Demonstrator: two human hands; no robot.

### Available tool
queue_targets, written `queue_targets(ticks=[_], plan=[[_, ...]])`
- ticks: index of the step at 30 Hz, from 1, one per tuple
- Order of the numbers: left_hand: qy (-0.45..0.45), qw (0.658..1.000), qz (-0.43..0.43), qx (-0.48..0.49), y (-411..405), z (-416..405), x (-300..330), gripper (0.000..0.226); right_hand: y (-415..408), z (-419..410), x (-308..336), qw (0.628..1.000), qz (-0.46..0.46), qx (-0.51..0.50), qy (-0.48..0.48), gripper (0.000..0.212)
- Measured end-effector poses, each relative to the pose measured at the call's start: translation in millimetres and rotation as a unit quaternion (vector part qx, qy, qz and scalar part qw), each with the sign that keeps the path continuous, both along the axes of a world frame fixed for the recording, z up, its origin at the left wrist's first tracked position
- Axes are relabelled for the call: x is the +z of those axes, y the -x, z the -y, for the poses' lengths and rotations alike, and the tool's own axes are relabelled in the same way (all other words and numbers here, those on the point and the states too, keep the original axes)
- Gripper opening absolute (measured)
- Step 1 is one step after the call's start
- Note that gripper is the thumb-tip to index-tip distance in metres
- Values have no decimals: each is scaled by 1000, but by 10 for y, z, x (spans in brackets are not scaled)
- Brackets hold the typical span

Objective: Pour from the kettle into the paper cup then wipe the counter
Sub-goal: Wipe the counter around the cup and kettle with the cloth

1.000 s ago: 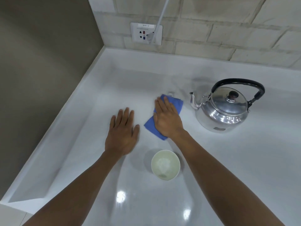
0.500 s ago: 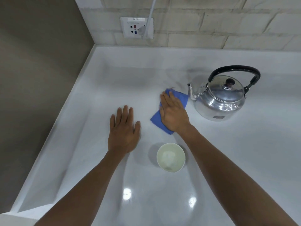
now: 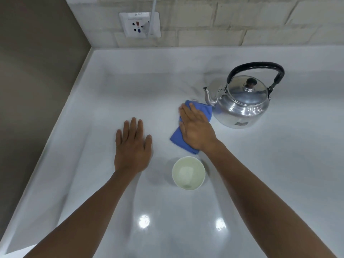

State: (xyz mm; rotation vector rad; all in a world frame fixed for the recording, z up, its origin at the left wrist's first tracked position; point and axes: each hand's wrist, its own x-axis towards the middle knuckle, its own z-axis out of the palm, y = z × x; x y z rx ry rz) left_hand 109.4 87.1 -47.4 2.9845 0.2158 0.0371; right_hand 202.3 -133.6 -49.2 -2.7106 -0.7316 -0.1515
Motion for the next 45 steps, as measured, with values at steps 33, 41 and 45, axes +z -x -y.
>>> queue_targets(ticks=[33,41,45], plan=[[-2,1000,15,2,592,265,1,70,1230,1143,-151,984,32,-172,-32,54],[-9,1000,24,11,582,277,-16,70,1306,748,-106,978,18,-210,-10,54],[-8,999,31,13,565,268,-25,70,1636,1016,-76,990,43,-131,-6,52]])
